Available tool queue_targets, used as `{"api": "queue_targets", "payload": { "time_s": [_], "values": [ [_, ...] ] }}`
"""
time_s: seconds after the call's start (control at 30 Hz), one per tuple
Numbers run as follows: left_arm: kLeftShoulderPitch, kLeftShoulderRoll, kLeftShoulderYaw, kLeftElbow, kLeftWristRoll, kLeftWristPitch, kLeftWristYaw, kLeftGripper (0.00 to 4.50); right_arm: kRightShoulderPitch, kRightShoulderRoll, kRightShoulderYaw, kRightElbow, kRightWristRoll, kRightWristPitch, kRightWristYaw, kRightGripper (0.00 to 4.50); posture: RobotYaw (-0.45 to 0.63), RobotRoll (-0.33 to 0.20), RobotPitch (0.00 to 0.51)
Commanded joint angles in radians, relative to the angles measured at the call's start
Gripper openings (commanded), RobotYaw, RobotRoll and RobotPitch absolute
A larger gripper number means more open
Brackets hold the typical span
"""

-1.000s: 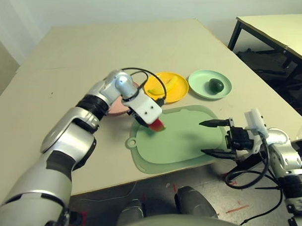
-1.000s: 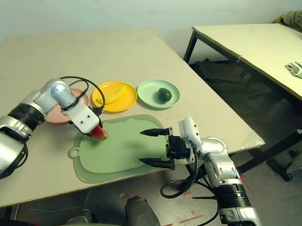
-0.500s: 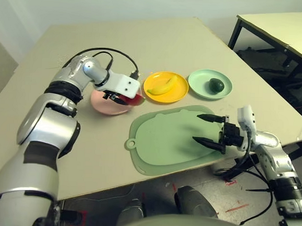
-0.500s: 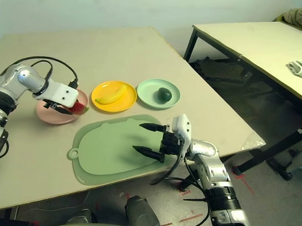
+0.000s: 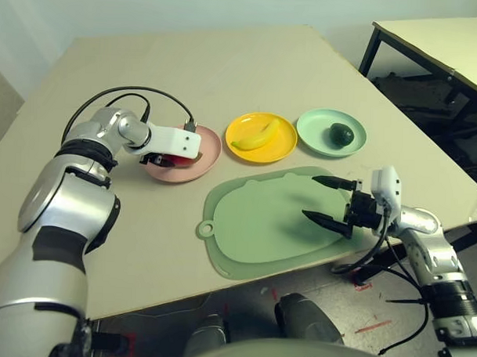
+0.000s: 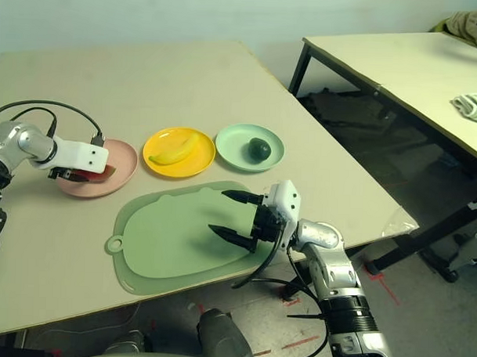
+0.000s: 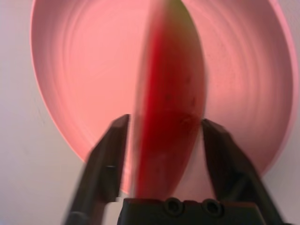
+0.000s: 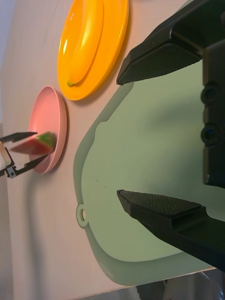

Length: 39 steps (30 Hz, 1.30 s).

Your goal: Place the fruits into color-matched plates.

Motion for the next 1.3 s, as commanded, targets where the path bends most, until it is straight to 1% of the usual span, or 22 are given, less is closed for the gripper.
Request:
{"api": "queue_targets", "payload": {
  "time_s": [0.03,0.3,0.43,0.57,0.67,0.73,0.8,0.9,0.97,1.03,1.1,1.17,1.23,1.3],
  "values": [
    [0.013,-0.01,0.009,0.008,0.004,-0.005,-0.003,4.42,0.002,-0.005,-0.006,-0.018,0.006,0.008,0.003,4.5,-0.33,0.0,0.0],
    [0.001,0.0,0.016,0.005,0.004,-0.016,-0.011,4.47,-0.012,-0.002,-0.002,-0.004,0.001,0.008,0.009,4.5,-0.32,0.0,0.0],
    [-0.027,0.018,0.048,-0.009,-0.026,-0.028,-0.041,4.47,-0.025,0.003,-0.013,0.004,0.002,0.003,-0.004,4.5,-0.32,0.0,0.0],
    [-0.047,0.03,0.168,-0.042,-0.167,-0.005,-0.221,4.47,-0.044,0.016,-0.044,0.017,0.01,-0.002,-0.047,4.5,-0.3,0.0,0.006],
    [-0.015,0.045,0.288,-0.134,-0.332,0.068,-0.4,4.47,-0.086,0.04,-0.095,0.036,0.011,0.016,-0.145,4.5,-0.29,0.0,0.011],
    [0.051,0.062,0.37,-0.265,-0.453,0.194,-0.49,4.47,-0.092,0.05,-0.121,0.039,0.004,0.024,-0.201,4.5,-0.29,0.0,0.014],
    [0.148,0.086,0.447,-0.448,-0.559,0.357,-0.511,4.47,-0.084,0.053,-0.142,0.051,-0.008,0.015,-0.244,4.5,-0.27,0.0,0.021],
    [0.341,0.123,0.596,-0.758,-0.705,0.639,-0.429,4.47,-0.067,0.061,-0.171,0.086,-0.034,-0.024,-0.305,4.5,-0.25,0.0,0.027],
    [0.471,0.12,0.729,-0.939,-0.796,0.806,-0.305,4.47,-0.054,0.071,-0.189,0.112,-0.054,-0.056,-0.354,4.5,-0.24,0.0,0.03],
    [0.594,0.097,0.859,-1.089,-0.849,0.905,-0.161,4.47,-0.042,0.08,-0.202,0.149,-0.074,-0.095,-0.395,4.5,-0.22,0.0,0.034],
    [0.708,0.055,0.973,-1.212,-0.891,0.971,-0.03,4.47,-0.041,0.09,-0.22,0.196,-0.082,-0.141,-0.418,4.5,-0.2,0.0,0.038],
    [0.801,-0.009,1.069,-1.306,-0.924,1.01,0.096,4.47,-0.052,0.094,-0.237,0.252,-0.081,-0.192,-0.426,4.5,-0.18,0.0,0.039],
    [0.901,-0.077,1.118,-1.383,-0.934,1.02,0.192,4.47,-0.068,0.09,-0.248,0.31,-0.081,-0.238,-0.424,4.5,-0.16,0.0,0.047],
    [0.995,-0.154,1.138,-1.437,-0.941,1.004,0.268,4.47,-0.078,0.085,-0.251,0.362,-0.082,-0.292,-0.4,4.5,-0.15,0.0,0.049]
  ]
}}
